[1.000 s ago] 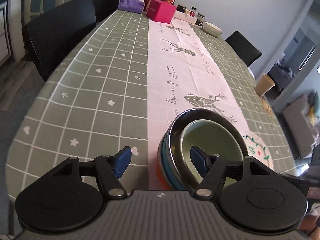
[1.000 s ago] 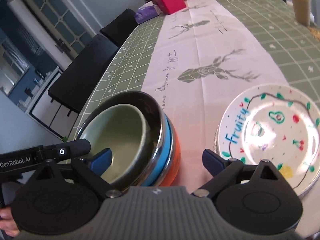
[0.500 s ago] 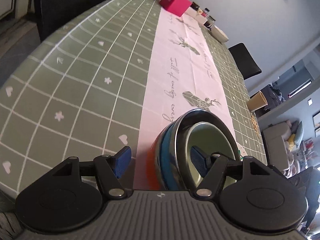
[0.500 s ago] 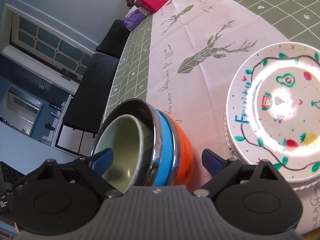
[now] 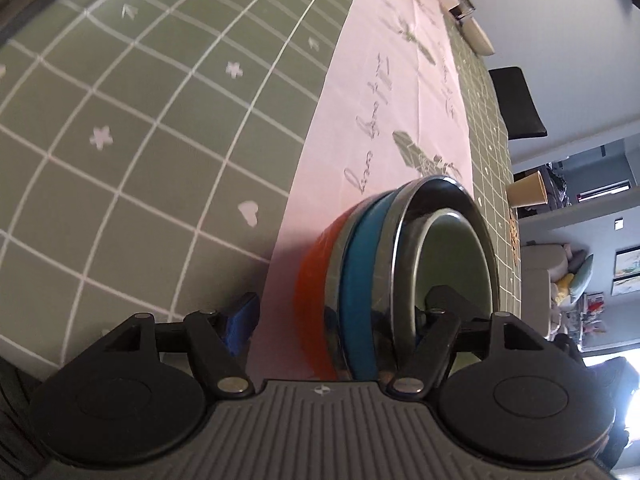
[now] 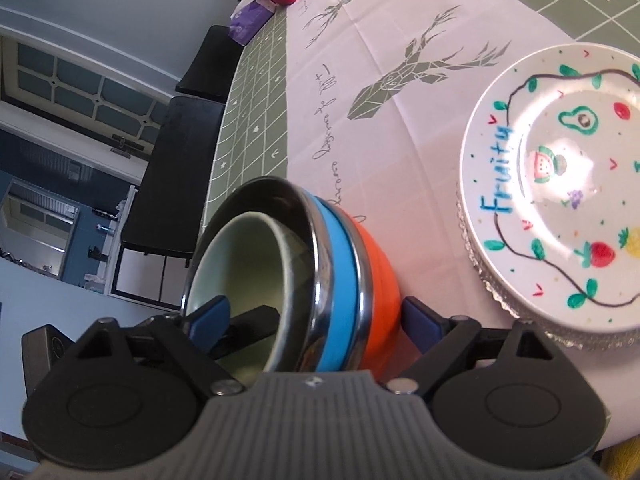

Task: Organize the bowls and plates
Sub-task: 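Close both grippers on the rim of the green-blue-orange bowl stack, then lift and tilt the bowl stack with both grippers over the plates, then lower the bowl stack onto the Fruity plate with both grippers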

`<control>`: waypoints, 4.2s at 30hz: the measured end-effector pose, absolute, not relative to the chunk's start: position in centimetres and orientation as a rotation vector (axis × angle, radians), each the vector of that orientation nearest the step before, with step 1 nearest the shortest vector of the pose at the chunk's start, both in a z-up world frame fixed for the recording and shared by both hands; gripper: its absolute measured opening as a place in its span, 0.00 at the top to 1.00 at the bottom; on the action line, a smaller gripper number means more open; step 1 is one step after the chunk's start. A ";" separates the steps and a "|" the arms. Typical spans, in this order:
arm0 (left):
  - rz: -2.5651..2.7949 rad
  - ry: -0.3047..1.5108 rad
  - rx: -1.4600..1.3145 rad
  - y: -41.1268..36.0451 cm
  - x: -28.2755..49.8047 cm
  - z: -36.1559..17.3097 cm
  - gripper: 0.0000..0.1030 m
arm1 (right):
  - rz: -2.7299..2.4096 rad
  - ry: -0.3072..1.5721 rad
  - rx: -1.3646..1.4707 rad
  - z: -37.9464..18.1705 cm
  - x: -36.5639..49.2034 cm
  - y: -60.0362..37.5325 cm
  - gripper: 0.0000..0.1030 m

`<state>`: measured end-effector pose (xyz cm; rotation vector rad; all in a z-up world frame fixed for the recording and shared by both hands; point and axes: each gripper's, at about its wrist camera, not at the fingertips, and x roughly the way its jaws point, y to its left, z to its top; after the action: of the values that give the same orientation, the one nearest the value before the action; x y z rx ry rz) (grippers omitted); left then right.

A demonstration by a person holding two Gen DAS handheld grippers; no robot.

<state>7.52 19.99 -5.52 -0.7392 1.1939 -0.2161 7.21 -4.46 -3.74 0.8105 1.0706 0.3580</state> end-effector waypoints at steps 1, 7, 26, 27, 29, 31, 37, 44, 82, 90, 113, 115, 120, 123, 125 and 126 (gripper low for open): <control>-0.227 1.196 -0.760 20.1 7.5 -5.7 0.24 | 0.348 1.071 0.812 -3.8 7.1 -4.5 0.21; -0.240 1.175 -0.758 19.5 7.4 -5.0 0.42 | 0.303 1.075 0.801 -4.0 6.8 -5.1 0.43; -0.218 1.164 -0.615 17.9 7.4 -3.2 0.42 | 0.356 1.074 0.826 -4.4 6.2 -5.5 0.44; -0.218 1.164 -0.613 17.9 7.4 -3.1 0.42 | 0.356 1.074 0.828 -4.3 6.2 -5.6 0.44; -0.223 1.160 -0.611 17.7 7.5 -2.9 0.42 | 0.357 1.069 0.827 -4.1 6.1 -5.7 0.44; -0.229 1.147 -0.609 17.6 7.5 -2.6 0.42 | 0.357 1.058 0.826 -3.8 6.1 -5.9 0.44; -0.266 1.102 -0.622 16.9 7.8 -1.6 0.42 | 0.341 1.008 0.810 -2.2 6.2 -6.6 0.44; -0.351 1.087 -0.623 14.4 8.8 -0.8 0.40 | 0.300 0.930 0.740 0.1 5.5 -8.5 0.44; -0.525 1.276 -0.512 2.5 13.0 -2.5 0.39 | 0.125 0.966 0.759 -0.6 4.3 -19.7 0.41; -0.548 1.217 -0.446 2.9 12.4 -1.9 0.44 | 0.180 0.941 0.681 -0.4 4.8 -18.5 0.25; -0.657 1.049 -0.470 7.1 10.2 1.9 0.20 | 0.241 0.612 0.838 0.0 2.7 -23.5 0.05; -0.635 1.011 -0.485 8.1 10.2 2.4 0.20 | 0.210 0.579 0.869 -0.1 2.4 -24.3 0.05; -0.568 0.909 -0.556 11.0 10.5 2.4 0.20 | 0.135 0.552 0.880 -0.9 2.3 -26.4 0.06; -0.456 0.954 -0.513 11.3 11.1 1.0 0.29 | 0.050 0.572 0.844 -1.9 2.3 -26.9 0.22; -0.402 0.982 -0.504 11.5 11.3 -0.2 0.34 | 0.033 0.598 0.844 -2.7 2.5 -26.9 0.34; -0.390 1.004 -0.497 11.4 11.4 -0.7 0.36 | 0.034 0.611 0.847 -3.2 2.5 -26.8 0.37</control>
<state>11.39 11.38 -0.75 -0.4972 1.0037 -0.3903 2.49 -26.78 -3.23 0.8470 0.6106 0.0340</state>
